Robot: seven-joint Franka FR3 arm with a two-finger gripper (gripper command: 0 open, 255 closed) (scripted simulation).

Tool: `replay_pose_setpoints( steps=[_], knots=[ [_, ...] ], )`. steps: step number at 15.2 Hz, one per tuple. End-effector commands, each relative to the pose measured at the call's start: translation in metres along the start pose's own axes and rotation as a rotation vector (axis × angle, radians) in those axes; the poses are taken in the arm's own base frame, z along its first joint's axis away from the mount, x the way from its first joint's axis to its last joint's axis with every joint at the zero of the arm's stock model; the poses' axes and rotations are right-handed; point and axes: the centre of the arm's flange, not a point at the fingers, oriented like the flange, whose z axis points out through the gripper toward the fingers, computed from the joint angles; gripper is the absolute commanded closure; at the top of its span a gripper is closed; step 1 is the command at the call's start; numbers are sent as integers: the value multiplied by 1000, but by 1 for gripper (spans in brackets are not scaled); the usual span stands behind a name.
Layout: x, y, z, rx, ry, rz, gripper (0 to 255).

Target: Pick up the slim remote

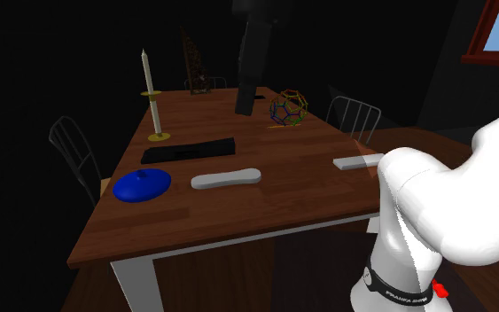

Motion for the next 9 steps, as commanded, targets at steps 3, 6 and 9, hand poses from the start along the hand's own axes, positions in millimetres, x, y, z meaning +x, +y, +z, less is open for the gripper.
replay_pose_setpoints(
  steps=[3, 6, 9],
  knots=[
    [3, 19, 17, -4, -14, -14, 0],
    [7, 48, 43, -11, -35, -36, 0],
    [11, 77, 69, -18, -55, -58, 0]
  ],
)
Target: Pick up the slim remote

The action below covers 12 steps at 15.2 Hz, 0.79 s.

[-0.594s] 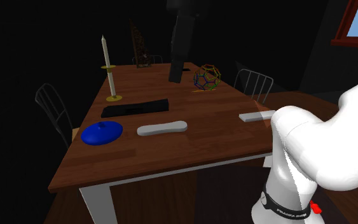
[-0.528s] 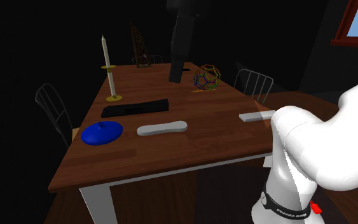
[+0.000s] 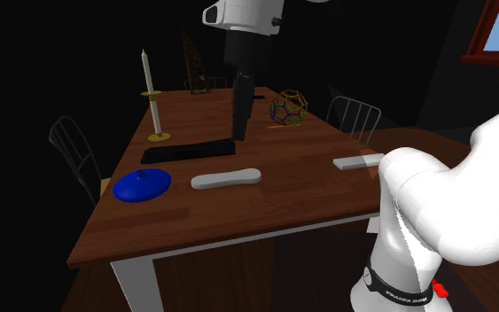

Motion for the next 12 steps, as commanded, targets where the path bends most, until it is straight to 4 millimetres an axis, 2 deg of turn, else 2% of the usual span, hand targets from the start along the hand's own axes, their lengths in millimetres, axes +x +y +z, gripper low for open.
replay_pose_setpoints(
  steps=[1, 12],
  knots=[
    [2, 18, 18, -5, -14, -16, 0],
    [18, 124, 113, -30, -90, -95, 0]
  ],
)
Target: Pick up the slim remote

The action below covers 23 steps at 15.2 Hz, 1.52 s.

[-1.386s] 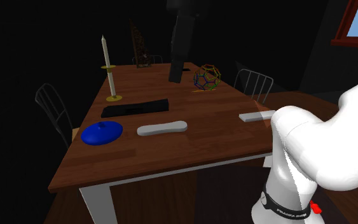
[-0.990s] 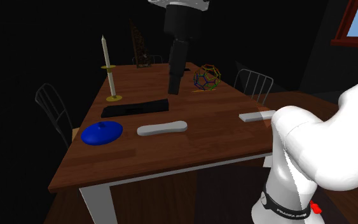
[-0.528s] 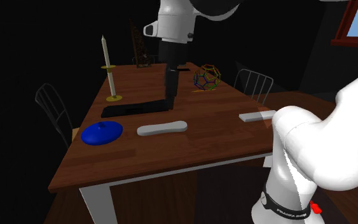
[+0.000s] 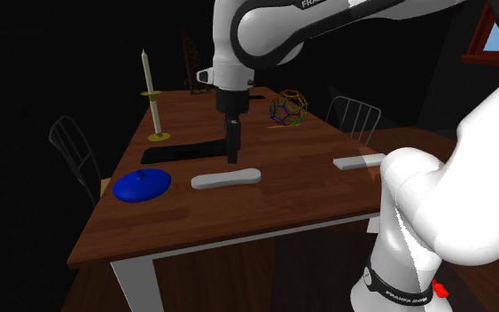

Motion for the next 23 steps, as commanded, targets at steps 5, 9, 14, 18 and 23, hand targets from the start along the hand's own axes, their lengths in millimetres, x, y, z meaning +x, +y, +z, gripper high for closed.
replay_pose_setpoints(
  steps=[5, 9, 14, 18, 23],
  knots=[
    [8, 56, 54, -14, -41, -45, 0],
    [14, 94, 88, -23, -69, -74, 0],
    [13, 101, 116, -25, -74, -79, 0],
    [12, 102, 134, -25, -74, -79, 0],
    [13, 102, 135, -25, -74, -79, 255]
  ],
)
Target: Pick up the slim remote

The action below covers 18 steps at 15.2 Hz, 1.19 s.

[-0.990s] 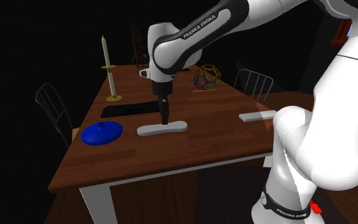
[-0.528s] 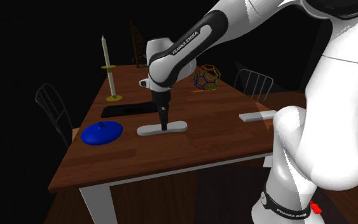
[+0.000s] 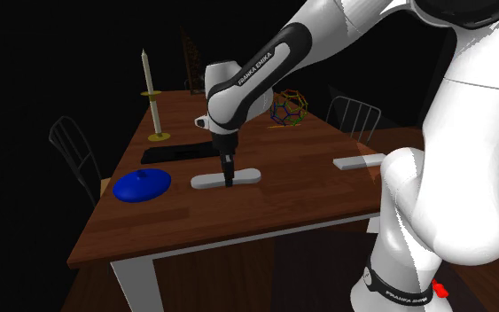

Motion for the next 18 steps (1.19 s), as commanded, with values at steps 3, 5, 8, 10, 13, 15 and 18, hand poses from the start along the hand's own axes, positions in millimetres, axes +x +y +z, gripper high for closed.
replay_pose_setpoints(
  steps=[3, 5, 8, 10, 13, 15, 18],
  knots=[
    [0, 0, 0, 1, -1, 0, 255],
    [0, 0, 1, 1, -1, 0, 255],
    [-1, -1, -10, 1, 0, 0, 255],
    [-1, 0, -21, 1, 0, 0, 255],
    [-1, 0, -37, 1, 0, 0, 255],
    [-1, 0, -47, 1, 0, 0, 255],
    [-1, 1, -63, 1, 0, 0, 255]
  ],
)
